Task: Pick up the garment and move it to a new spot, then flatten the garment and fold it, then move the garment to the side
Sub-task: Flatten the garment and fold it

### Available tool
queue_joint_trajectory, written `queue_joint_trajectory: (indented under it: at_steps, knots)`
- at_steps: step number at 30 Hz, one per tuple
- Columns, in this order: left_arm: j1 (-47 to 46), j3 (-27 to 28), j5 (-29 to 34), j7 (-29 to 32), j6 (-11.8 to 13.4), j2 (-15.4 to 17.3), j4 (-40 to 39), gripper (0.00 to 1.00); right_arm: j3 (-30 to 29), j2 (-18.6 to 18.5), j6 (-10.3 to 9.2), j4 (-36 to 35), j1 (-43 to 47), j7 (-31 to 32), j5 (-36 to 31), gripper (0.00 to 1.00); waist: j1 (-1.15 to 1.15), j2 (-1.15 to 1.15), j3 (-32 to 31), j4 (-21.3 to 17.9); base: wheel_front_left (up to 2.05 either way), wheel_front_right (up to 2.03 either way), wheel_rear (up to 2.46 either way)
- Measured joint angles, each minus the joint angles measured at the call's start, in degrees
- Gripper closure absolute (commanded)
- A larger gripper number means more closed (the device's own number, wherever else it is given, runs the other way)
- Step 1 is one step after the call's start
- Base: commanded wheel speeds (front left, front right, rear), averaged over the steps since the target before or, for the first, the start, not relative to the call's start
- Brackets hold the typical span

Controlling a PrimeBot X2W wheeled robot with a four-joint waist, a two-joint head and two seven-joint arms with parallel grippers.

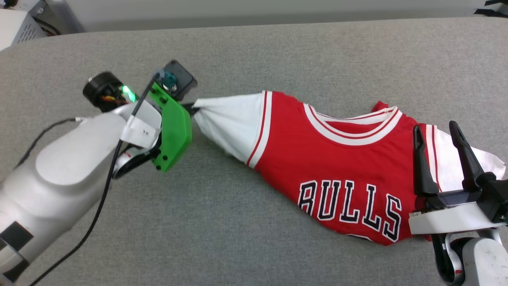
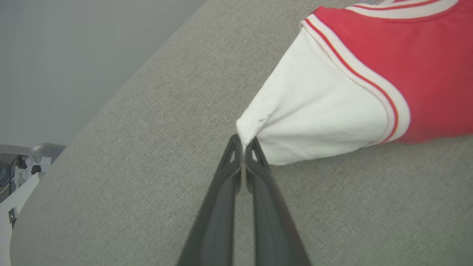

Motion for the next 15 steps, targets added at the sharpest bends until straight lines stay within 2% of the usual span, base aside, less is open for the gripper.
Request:
queue_joint_trajectory:
  at_steps: [5, 8, 15]
  knots:
    - [-3.85, 1.38, 1.66, -0.63, 0.81, 0.01, -0.09, 1.0, 0.3, 0.12, 0.0, -0.93, -0.48, 0.0, 0.0, 0.0, 0.0, 0.0, 1.55, -0.92, 0.0, 0.0, 0.0]
    - [-6.48, 2.01, 2.35, -1.42, 0.97, -0.89, 2.79, 1.0, 0.3, 0.16, 0.0, -1.53, -1.62, 0.0, 0.0, 0.0, 0.0, 0.0, 3.06, -1.86, 0.0, 0.0, 0.0]
    - [-9.02, 3.5, 2.43, -4.55, 1.49, -6.27, 15.47, 1.0, 0.47, 0.42, 0.0, -2.1, -4.28, 0.0, 0.0, 0.0, 0.0, 0.0, 6.98, -4.68, 0.0, 0.0, 0.0]
